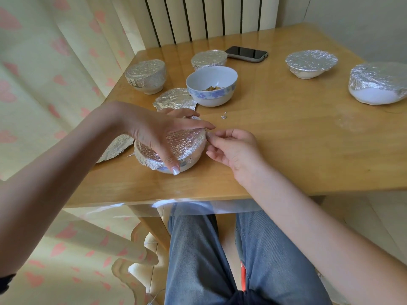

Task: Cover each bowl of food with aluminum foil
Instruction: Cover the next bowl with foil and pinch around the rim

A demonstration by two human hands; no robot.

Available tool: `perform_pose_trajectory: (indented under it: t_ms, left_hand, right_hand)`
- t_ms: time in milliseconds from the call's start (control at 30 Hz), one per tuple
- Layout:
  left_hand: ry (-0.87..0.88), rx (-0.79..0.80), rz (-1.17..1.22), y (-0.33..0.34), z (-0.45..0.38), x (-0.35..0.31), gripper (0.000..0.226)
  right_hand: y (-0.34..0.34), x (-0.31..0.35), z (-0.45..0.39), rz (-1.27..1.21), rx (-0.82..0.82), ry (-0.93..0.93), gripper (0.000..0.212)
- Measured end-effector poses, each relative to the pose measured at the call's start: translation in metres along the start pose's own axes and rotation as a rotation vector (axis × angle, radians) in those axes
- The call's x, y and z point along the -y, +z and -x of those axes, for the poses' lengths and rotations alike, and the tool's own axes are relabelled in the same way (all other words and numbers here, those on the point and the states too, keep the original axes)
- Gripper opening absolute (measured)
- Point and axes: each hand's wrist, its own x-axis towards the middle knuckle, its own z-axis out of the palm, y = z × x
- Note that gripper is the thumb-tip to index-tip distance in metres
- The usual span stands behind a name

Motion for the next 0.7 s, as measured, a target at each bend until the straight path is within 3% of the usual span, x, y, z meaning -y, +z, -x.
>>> perform_pose_trajectory:
  t_ms: [133,267,400,567,700]
  left_hand:
    - [-0.010,0.006,-0.005,0.002,-0.004,0.003,0.134]
    - [0.048,0.007,0.033,0.001,-0.001,0.001,0.126]
    - [0.074,0.003,0.033,0.002,-0.002,0.002,0.122]
    - [0.096,0.011,0.049,0.001,-0.004,0.002,0.118]
    - [0.043,0.004,0.036,0.003,-0.007,0.006,0.124]
  right_hand:
    - [0.001,-0.009,0.010,0.135,-0.035,-0.180,0.010]
    - [0.002,-0.026,0.024,0.334,-0.071,-0.320,0.030]
    - [0.007,-0.030,0.038,0.368,-0.035,-0.225,0.061]
    - [0.003,-0.029,0.043,0.356,0.139,-0.134,0.067]
    - [-0.002,-0.029,0.044,0.429,0.217,-0.164,0.068]
